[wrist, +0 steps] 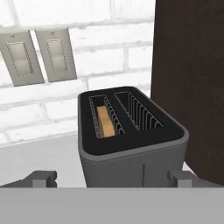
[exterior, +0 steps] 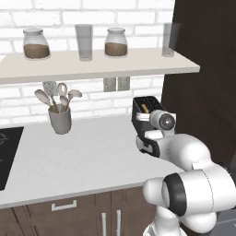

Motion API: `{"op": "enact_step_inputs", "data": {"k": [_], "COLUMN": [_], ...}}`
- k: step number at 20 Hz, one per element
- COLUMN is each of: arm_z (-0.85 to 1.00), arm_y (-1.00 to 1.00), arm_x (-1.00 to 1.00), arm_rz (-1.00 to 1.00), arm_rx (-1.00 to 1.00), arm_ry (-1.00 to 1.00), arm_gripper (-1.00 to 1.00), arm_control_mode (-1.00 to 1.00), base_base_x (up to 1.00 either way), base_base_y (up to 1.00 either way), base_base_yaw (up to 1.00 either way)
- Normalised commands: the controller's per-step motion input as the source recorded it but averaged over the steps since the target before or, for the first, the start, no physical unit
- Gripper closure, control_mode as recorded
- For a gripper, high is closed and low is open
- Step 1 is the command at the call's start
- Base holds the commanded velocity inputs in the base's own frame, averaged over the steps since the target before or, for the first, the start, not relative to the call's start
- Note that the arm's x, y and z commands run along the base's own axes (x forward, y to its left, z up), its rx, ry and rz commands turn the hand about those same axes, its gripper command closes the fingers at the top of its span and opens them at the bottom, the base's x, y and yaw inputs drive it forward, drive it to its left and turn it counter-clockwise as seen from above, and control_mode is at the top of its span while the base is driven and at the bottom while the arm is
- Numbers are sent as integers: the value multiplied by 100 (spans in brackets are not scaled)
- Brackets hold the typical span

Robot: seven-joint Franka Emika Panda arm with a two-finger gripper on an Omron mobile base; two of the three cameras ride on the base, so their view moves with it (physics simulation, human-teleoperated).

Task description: Start the toaster. Once the lever pops up, take the bread to the plate on the dining counter.

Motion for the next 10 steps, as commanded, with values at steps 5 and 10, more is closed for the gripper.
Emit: {"op": "enact_step_inputs", "data": {"k": [5, 10], "arm_z": [0, 0], "arm_y": [0, 0], "arm_x": [0, 0], "arm_rz": [0, 0], "arm_rx": [0, 0], "arm_ry": [-3, -3], "arm_gripper": [-100, -100], "arm_control_mode": [-100, -100], "base_base_x": [0, 0], "base_base_y": [0, 0], "base_base_yaw": [0, 0]}}
